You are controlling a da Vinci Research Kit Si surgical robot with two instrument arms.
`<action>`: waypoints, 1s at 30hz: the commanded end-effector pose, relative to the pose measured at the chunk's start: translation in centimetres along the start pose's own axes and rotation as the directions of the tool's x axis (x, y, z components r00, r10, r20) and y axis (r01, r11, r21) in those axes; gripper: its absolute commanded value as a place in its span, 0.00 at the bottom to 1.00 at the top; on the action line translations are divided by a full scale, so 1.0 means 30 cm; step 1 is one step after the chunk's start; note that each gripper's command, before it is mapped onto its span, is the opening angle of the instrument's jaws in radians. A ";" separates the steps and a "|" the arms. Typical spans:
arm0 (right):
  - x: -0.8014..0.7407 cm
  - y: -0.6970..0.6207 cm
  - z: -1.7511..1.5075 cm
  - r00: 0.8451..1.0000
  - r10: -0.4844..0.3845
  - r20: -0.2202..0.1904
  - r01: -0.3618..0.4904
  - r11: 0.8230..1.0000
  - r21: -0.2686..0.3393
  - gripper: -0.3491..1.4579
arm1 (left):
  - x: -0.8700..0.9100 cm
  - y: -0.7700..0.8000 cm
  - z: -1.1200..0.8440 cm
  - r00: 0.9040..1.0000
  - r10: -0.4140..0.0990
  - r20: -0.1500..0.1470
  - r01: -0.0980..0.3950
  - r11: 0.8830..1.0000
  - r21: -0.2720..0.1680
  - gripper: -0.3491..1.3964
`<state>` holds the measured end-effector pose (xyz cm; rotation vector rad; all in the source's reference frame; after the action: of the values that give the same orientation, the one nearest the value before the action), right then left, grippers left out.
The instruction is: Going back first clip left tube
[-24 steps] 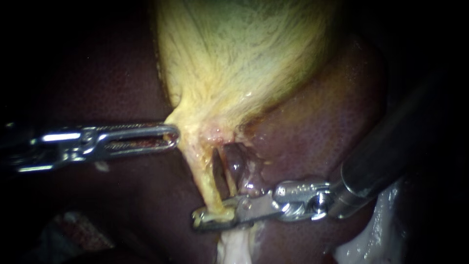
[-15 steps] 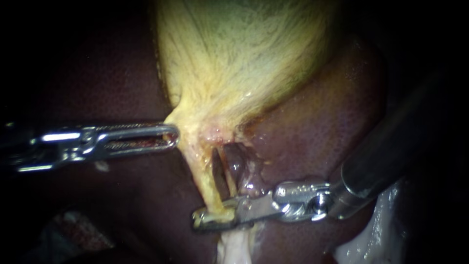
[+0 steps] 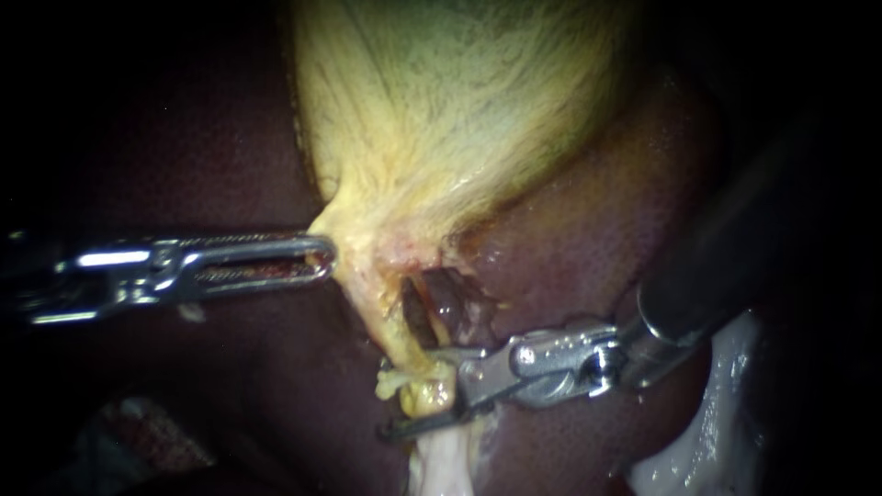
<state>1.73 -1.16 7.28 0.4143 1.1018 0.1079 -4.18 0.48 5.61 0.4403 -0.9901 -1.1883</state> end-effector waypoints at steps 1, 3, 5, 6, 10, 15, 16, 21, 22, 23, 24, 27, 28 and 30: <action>0.0000 0.0004 -0.001 1.000 -0.008 0.003 0.008 1.000 -0.006 0.52 | 0.0000 0.0000 0.0000 1.000 0.000 0.000 0.000 1.000 0.000 0.17; -0.0001 0.0008 -0.002 1.000 -0.029 0.005 0.029 0.999 -0.015 0.52 | 0.0000 0.0000 0.0000 1.000 0.000 0.000 0.000 1.000 0.000 0.17; -0.0006 0.0009 -0.003 0.999 -0.037 0.007 0.037 0.999 -0.017 0.52 | 0.0000 0.0000 -0.0001 1.000 0.000 0.000 0.000 1.000 0.000 0.17; -0.0011 0.0010 -0.003 0.999 -0.042 0.007 0.042 0.999 -0.018 0.52 | 0.0000 0.0000 -0.0001 1.000 0.000 0.000 0.000 1.000 0.000 0.17; -0.0024 0.0003 -0.006 0.999 -0.044 0.006 0.044 0.999 -0.014 0.53 | 0.0000 0.0001 -0.0001 1.000 0.000 0.000 0.000 1.000 0.000 0.17; -0.0033 -0.0019 -0.014 0.999 -0.046 0.003 0.046 0.999 0.001 0.53 | 0.0001 0.0005 -0.0002 1.000 0.000 0.001 0.000 1.000 -0.002 0.17; -0.0031 -0.0025 -0.016 0.999 -0.046 0.002 0.046 0.999 -0.001 0.53 | 0.0001 0.0005 -0.0003 1.000 0.000 0.001 0.000 1.000 -0.002 0.17; -0.0002 -0.0036 -0.028 0.997 -0.080 0.004 0.080 0.997 -0.015 0.53 | 0.0002 0.0009 0.0000 1.000 0.001 0.001 -0.001 1.000 -0.002 0.17; 0.0007 -0.0035 -0.030 0.996 -0.091 0.005 0.091 0.996 -0.020 0.53 | 0.0002 0.0012 0.0002 1.000 0.001 0.001 -0.001 1.000 -0.002 0.17; 0.0018 -0.0034 -0.033 0.995 -0.100 0.008 0.100 0.995 -0.030 0.53 | 0.0002 0.0016 0.0004 1.000 0.001 0.001 -0.001 1.000 -0.001 0.17; 0.0026 -0.0033 -0.035 0.994 -0.112 0.010 0.112 0.993 -0.035 0.53 | 0.0003 0.0019 0.0005 1.000 0.001 0.001 -0.001 1.000 -0.001 0.17; 0.0051 -0.0026 -0.041 0.990 -0.138 0.017 0.139 0.989 -0.051 0.53 | 0.0007 0.0033 0.0012 1.000 0.002 0.001 -0.002 1.000 -0.002 0.17; 0.0059 -0.0024 -0.044 0.989 -0.148 0.020 0.149 0.987 -0.057 0.53 | 0.0008 0.0037 0.0015 1.000 0.002 0.002 -0.002 1.000 -0.002 0.17; 0.0070 -0.0020 -0.047 0.987 -0.161 0.023 0.162 0.985 -0.059 0.53 | 0.0011 0.0049 0.0022 1.000 0.003 0.002 -0.003 1.000 -0.002 0.18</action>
<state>0.55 -0.76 6.52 0.2641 1.1078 -0.0102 -4.15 0.52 5.77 0.4362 -0.9914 -1.1867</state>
